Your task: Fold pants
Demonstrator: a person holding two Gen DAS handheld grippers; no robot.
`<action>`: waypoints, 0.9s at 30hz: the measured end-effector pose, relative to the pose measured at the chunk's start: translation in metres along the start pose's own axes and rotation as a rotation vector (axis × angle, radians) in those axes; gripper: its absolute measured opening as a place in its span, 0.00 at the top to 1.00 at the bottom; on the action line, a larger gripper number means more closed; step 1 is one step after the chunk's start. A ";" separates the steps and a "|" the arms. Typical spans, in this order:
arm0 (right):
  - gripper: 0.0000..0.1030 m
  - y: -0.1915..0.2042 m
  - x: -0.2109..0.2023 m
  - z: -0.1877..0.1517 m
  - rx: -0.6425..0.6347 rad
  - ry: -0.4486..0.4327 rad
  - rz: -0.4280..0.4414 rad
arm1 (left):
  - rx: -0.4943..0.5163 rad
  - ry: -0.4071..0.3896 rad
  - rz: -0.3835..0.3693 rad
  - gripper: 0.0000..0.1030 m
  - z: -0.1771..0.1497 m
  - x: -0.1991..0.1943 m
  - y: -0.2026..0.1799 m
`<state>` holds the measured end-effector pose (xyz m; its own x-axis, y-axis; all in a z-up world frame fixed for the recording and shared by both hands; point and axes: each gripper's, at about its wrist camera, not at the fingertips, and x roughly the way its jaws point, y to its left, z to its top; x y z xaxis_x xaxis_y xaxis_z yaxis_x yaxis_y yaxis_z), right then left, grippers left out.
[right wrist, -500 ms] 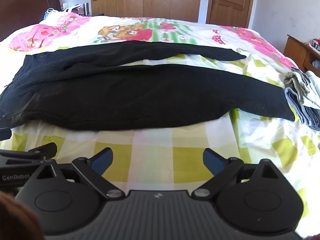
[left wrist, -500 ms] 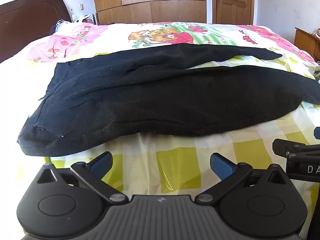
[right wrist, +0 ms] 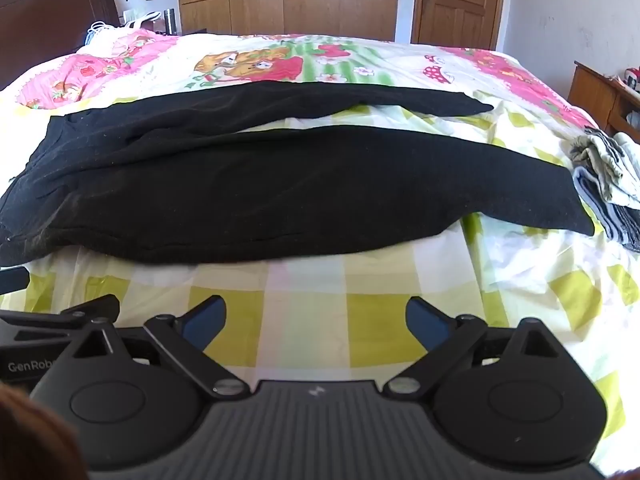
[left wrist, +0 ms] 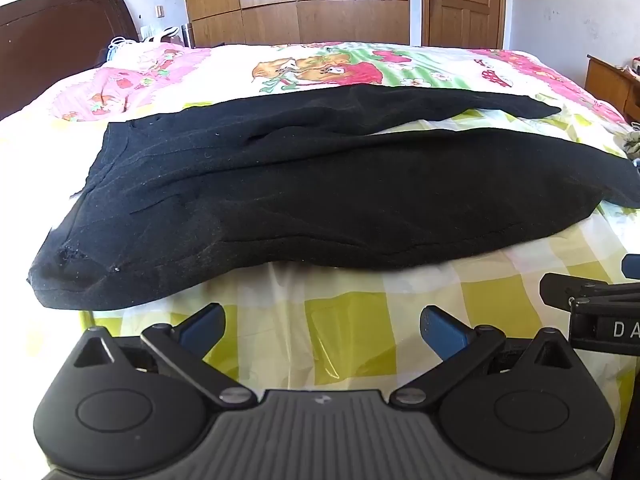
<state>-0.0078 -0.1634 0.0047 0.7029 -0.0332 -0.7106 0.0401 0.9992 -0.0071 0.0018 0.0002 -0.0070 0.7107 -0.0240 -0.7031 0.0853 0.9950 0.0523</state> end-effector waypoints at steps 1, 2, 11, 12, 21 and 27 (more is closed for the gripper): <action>0.07 0.001 0.001 0.001 0.000 0.002 0.001 | 0.002 0.001 -0.002 0.00 0.000 0.000 0.000; 0.07 -0.003 0.003 -0.002 0.010 0.001 0.008 | 0.004 0.001 -0.002 0.00 0.000 -0.001 -0.001; 0.07 -0.004 0.005 -0.002 0.017 0.003 0.014 | 0.002 0.004 -0.001 0.00 0.001 0.001 0.000; 0.07 -0.004 0.005 -0.003 0.018 0.003 0.013 | 0.003 0.003 -0.001 0.00 0.001 0.001 0.000; 0.07 -0.006 0.007 -0.002 0.028 0.008 0.013 | -0.001 0.003 -0.006 0.00 0.000 0.001 0.001; 0.08 -0.006 0.008 -0.003 0.029 0.010 0.015 | 0.005 0.006 -0.010 0.00 0.000 0.002 0.000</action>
<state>-0.0046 -0.1699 -0.0034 0.6962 -0.0174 -0.7176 0.0501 0.9984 0.0244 0.0029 0.0006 -0.0081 0.7058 -0.0335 -0.7076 0.0958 0.9942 0.0485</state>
